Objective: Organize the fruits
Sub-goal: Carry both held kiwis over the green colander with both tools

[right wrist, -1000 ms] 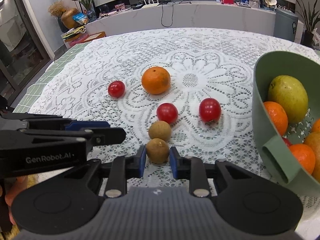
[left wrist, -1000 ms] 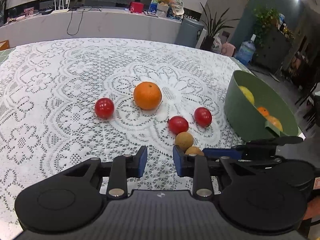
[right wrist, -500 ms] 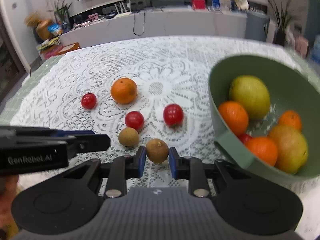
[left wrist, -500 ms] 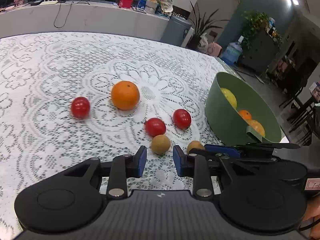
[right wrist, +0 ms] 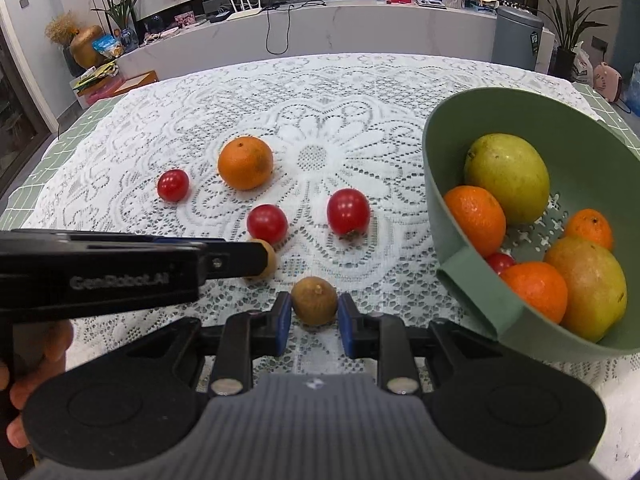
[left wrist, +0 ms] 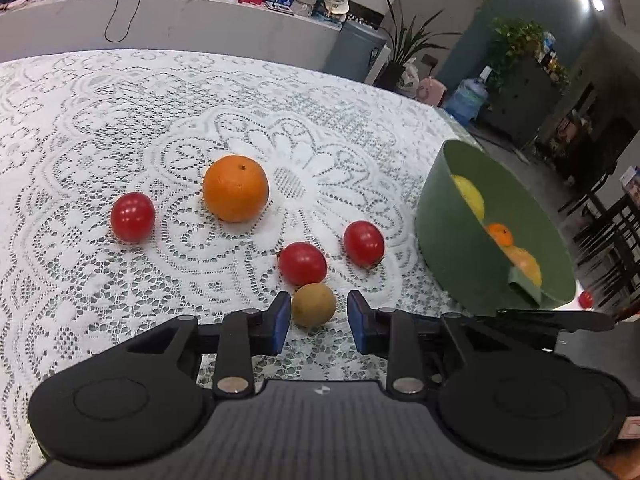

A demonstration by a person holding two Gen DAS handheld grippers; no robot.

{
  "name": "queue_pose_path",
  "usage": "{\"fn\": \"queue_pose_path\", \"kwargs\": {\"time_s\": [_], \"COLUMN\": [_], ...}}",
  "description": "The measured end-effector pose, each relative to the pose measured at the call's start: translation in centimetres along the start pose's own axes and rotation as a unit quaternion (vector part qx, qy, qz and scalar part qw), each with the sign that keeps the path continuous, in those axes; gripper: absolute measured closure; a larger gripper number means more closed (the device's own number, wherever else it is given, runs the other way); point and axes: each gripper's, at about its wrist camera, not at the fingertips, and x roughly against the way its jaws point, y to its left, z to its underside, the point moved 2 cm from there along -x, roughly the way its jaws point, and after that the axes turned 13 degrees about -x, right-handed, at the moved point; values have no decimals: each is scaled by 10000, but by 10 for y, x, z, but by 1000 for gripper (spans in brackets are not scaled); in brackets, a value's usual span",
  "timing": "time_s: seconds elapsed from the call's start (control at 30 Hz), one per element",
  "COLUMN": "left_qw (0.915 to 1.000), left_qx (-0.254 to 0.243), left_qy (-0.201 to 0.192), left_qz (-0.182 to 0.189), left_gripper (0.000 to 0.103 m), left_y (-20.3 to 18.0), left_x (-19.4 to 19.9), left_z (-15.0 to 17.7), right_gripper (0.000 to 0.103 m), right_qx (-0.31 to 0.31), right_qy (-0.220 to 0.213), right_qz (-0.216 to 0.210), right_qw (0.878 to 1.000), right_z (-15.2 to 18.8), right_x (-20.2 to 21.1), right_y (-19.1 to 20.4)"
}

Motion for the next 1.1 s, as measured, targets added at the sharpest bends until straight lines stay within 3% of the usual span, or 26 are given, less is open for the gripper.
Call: {"fn": "queue_pose_path", "kwargs": {"time_s": [0.27, 0.5, 0.63, 0.87, 1.1], "left_qw": [9999, 9998, 9998, 9992, 9965], "left_qx": [-35, -192, -18, 43, -11], "left_qy": [103, 32, -116, -397, -710], "left_qz": [52, 30, 130, -66, -445], "left_gripper": [68, 73, 73, 73, 73], "left_y": [0, -3, 0, -2, -18], "left_x": [-11, -11, -5, 17, 49], "left_z": [0, 2, 2, 6, 9], "right_gripper": [80, 81, 81, 81, 81], "right_qx": [40, 33, 40, 138, 399], "right_qy": [80, 80, 70, -113, -573], "right_qz": [8, -11, -19, -207, -344], "right_qw": [10000, 10000, 10000, 9996, 9970], "right_z": [0, 0, -1, 2, 10], "right_x": [-7, -9, -9, 1, 33], "right_y": [2, 1, 2, 5, 11]}}
